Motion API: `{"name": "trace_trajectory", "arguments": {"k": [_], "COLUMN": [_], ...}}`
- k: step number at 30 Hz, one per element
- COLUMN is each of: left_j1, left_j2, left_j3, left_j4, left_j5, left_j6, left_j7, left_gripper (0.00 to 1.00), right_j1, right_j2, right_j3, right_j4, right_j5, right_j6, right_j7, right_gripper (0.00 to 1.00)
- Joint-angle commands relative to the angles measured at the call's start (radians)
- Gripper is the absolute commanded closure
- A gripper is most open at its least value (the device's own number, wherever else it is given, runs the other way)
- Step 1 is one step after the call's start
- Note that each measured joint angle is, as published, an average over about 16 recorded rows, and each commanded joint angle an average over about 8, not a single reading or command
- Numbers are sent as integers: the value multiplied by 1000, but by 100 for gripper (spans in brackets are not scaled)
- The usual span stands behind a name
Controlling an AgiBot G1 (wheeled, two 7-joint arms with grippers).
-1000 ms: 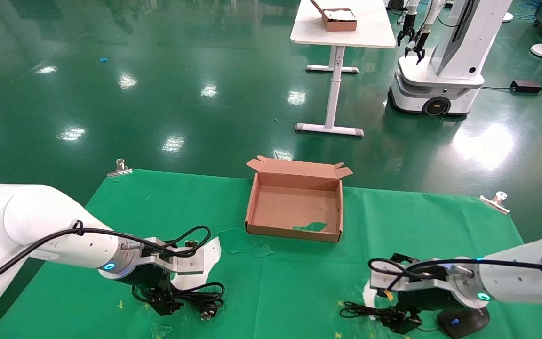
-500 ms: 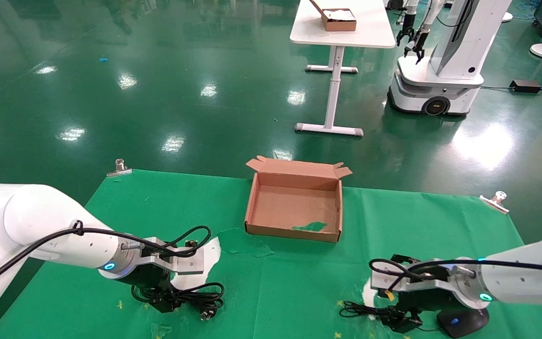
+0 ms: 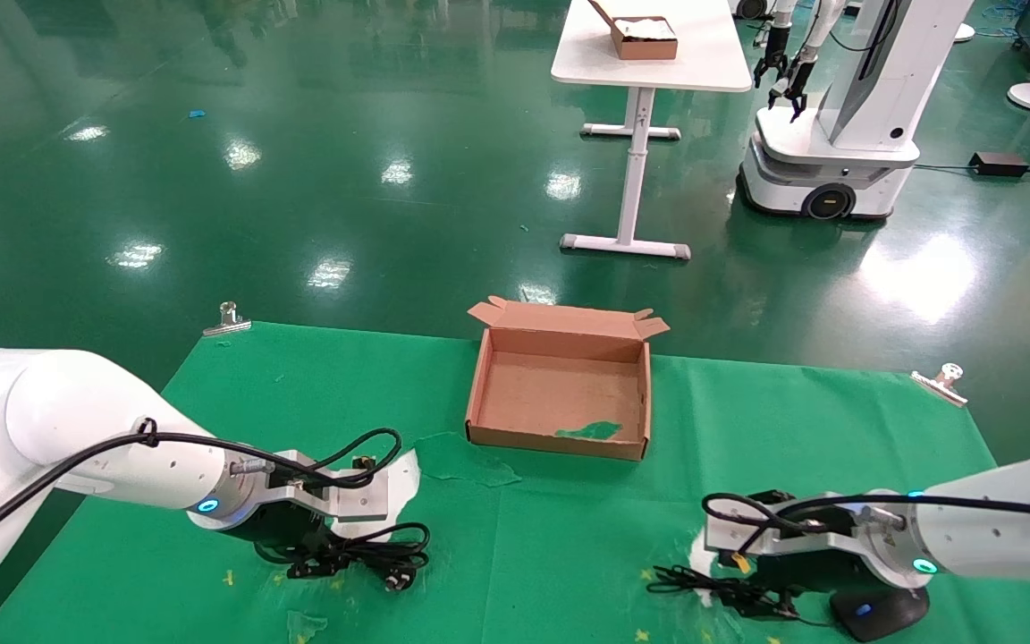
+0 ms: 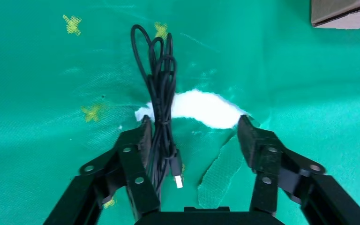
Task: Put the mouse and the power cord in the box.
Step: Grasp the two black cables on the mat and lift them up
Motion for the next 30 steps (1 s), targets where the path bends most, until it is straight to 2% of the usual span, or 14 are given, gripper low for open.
{"name": "trace_trajectory", "arguments": {"k": [1,22,30], "left_j1": [0,-1,-38], "left_j2": [0,-1,-15], "left_j3": [0,0,-17], "left_j4": [0,-2,-44], "left_j5": [-1,4,-17], "left_j6": [0,-1,6], "left_j7": [0,1,20], "left_gripper": [100,100,100], "right_j1": [0,-1,21], "right_j2": [1,2,27], "right_j3": [0,1,24], "right_j4": [1,3,15], "right_j5": [1,2,34], "right_j6": [0,-2,-15], "right_j7": [0,-1,1], "right_gripper": [100,100,100]}}
